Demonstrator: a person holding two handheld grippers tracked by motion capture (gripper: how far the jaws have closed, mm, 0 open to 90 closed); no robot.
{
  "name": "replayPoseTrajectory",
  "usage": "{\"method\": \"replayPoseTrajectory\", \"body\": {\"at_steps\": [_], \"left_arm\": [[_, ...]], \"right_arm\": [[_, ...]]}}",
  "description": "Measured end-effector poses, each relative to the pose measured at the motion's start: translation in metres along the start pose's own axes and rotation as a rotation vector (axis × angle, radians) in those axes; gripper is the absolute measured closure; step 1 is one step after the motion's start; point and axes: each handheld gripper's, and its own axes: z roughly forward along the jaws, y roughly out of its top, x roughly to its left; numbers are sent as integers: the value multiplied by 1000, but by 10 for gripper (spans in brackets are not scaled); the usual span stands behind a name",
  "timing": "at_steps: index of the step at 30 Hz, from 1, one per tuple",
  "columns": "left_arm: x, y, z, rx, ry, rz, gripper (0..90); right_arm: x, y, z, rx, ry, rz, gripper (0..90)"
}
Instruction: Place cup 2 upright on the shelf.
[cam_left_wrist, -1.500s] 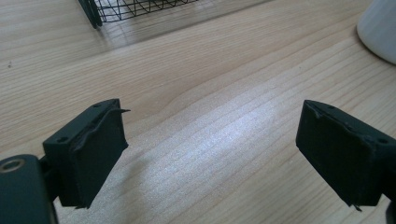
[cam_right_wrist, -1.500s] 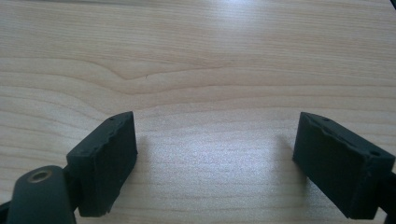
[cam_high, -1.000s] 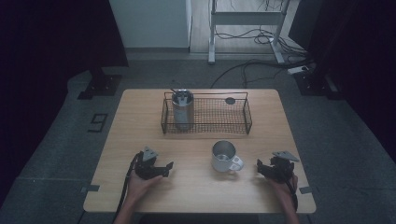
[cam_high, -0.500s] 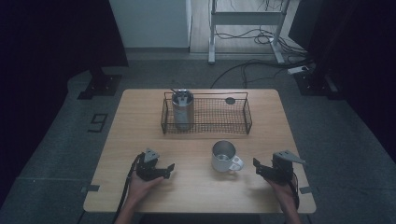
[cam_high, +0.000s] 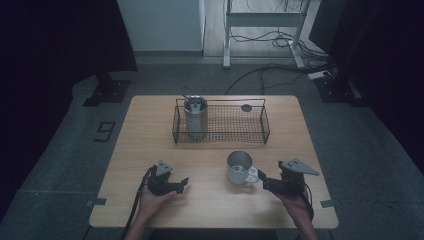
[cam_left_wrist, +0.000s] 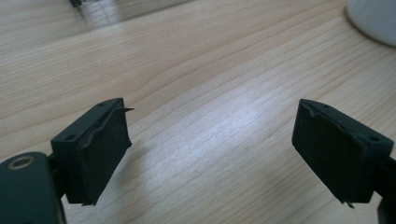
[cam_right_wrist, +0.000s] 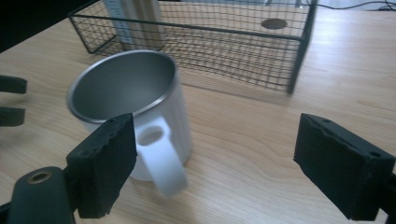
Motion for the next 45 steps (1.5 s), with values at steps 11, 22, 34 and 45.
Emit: {"method": "replayPoseTrajectory", "body": {"at_steps": [11,22,34,45], "left_arm": [[1,0,4,22,8,-9,111],[1,2,4,9,-3,-3,132],[-8,1,6,4,-10,43,134],[-6,1,5,23,-4,43,133]], "right_arm": [[18,10,7,3,15,-19,117],[40,23,20,32,39,-70,86],[47,30,41,75,56,-83,40],[58,32,62,132,44,-92,0]]}}
